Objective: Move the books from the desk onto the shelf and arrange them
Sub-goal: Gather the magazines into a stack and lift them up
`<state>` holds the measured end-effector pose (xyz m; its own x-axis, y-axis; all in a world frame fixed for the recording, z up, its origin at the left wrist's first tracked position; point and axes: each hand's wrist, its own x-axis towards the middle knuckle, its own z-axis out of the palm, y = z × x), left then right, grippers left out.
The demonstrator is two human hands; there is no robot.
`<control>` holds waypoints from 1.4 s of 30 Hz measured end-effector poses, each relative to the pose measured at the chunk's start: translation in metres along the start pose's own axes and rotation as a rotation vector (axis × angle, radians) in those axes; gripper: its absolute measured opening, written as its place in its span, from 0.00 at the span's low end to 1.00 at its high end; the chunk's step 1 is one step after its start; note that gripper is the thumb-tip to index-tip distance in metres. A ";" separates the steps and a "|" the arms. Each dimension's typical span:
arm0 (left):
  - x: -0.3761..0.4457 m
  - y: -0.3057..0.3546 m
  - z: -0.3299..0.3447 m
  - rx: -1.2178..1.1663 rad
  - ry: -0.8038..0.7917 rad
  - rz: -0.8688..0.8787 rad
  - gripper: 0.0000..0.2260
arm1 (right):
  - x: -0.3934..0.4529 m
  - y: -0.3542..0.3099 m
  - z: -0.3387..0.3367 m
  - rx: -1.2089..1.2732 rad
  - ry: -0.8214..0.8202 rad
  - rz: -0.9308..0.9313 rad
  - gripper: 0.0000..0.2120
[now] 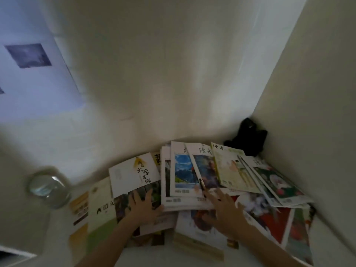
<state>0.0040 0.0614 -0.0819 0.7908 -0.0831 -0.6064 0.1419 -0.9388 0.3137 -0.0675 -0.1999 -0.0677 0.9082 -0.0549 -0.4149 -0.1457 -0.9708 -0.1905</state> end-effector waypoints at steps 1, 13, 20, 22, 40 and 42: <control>0.006 0.001 0.002 0.026 -0.008 0.001 0.37 | 0.005 -0.002 0.006 0.009 0.027 -0.014 0.37; 0.034 0.069 -0.004 -0.315 0.293 -0.078 0.30 | 0.027 0.017 0.009 -0.019 0.276 -0.124 0.34; 0.036 0.141 -0.006 -0.324 0.312 0.246 0.25 | 0.062 0.055 -0.017 0.178 0.428 0.009 0.41; 0.035 0.173 0.003 -0.382 0.163 0.305 0.24 | 0.074 0.086 -0.023 0.161 0.392 0.069 0.42; 0.079 0.324 0.074 -0.148 0.134 -0.086 0.46 | 0.056 0.224 -0.003 0.068 0.039 0.385 0.43; 0.080 0.330 0.077 -0.156 0.132 -0.095 0.43 | 0.058 0.220 -0.001 0.004 0.034 0.356 0.35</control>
<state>0.0687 -0.2805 -0.0831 0.8392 0.0571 -0.5408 0.3015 -0.8764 0.3754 -0.0467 -0.4168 -0.1327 0.8130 -0.3971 -0.4258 -0.4566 -0.8886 -0.0431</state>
